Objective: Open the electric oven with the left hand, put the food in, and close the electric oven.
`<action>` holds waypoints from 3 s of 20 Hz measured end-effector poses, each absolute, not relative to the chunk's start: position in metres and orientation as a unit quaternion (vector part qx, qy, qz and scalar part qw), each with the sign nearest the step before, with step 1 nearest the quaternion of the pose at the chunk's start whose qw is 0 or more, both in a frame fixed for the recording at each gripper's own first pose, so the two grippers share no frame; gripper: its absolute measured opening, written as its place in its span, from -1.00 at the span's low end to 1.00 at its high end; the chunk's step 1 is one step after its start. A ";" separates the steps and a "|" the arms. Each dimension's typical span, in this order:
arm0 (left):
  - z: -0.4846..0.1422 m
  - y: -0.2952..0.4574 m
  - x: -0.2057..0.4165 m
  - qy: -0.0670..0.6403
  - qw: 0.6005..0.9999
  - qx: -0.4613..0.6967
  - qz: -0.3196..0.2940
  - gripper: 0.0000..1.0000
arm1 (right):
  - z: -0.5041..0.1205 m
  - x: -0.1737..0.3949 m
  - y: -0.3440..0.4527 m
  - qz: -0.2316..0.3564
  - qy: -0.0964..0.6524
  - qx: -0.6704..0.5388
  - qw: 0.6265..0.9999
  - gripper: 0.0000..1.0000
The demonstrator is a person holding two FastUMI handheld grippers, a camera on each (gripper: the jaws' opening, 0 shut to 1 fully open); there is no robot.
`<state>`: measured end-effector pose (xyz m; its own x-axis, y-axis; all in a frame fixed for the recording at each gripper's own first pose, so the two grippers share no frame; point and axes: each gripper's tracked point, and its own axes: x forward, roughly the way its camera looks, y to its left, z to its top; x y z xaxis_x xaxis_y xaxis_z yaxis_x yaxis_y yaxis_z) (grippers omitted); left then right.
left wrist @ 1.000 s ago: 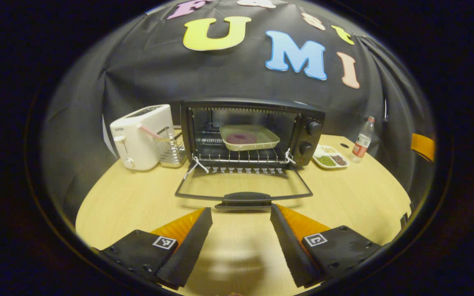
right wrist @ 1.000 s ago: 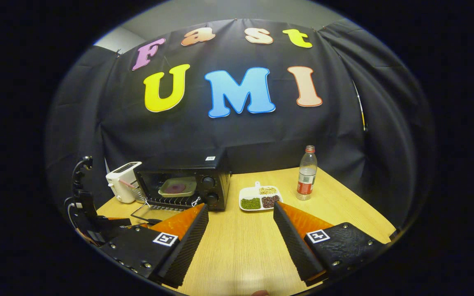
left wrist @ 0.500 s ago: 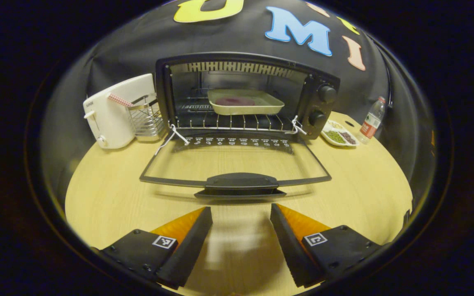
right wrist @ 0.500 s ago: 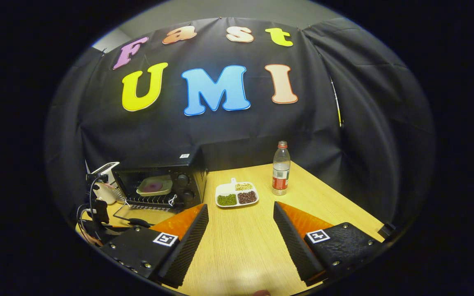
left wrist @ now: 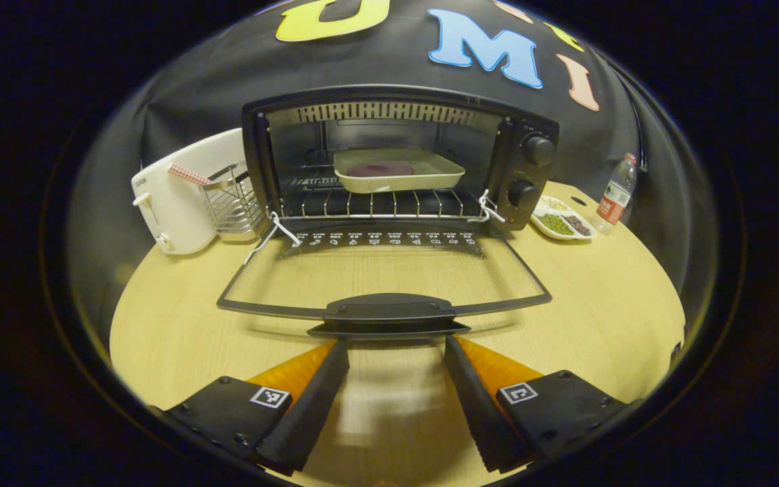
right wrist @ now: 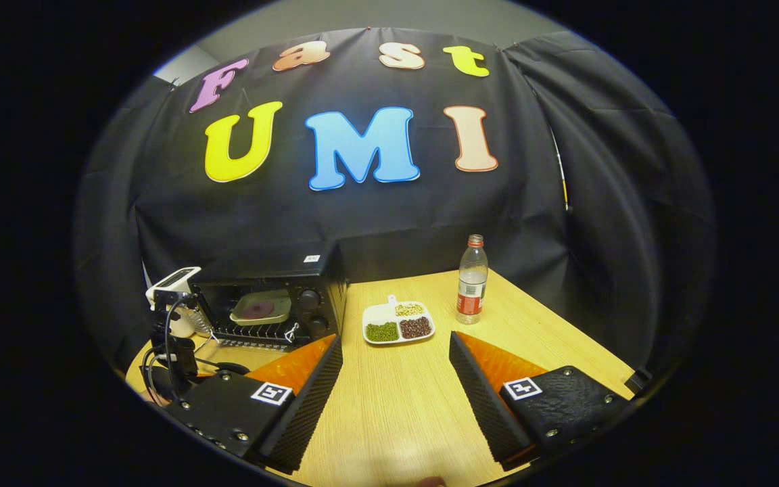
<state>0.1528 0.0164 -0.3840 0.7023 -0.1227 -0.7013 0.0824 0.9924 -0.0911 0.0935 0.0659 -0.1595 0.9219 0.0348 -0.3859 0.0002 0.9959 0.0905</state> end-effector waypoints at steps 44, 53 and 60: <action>-0.028 -0.016 0.053 0.034 0.999 -0.012 0.004 0.82 | -0.053 0.043 0.015 0.095 0.076 0.031 0.992 0.96; 0.002 -0.013 -0.023 0.006 1.000 0.000 0.003 1.00 | -0.030 -0.013 0.014 0.093 0.051 0.034 0.994 0.95; 0.010 0.016 -0.048 -0.006 1.000 0.000 -0.004 1.00 | -0.027 -0.039 0.027 0.069 0.041 0.041 0.996 0.95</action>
<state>-0.0477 0.0164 0.0095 0.9999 -0.0087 0.0121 0.0087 1.0000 -0.0004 -0.0387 0.0266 -0.0266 0.9870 0.1418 -0.0754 -0.1350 0.9869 0.0880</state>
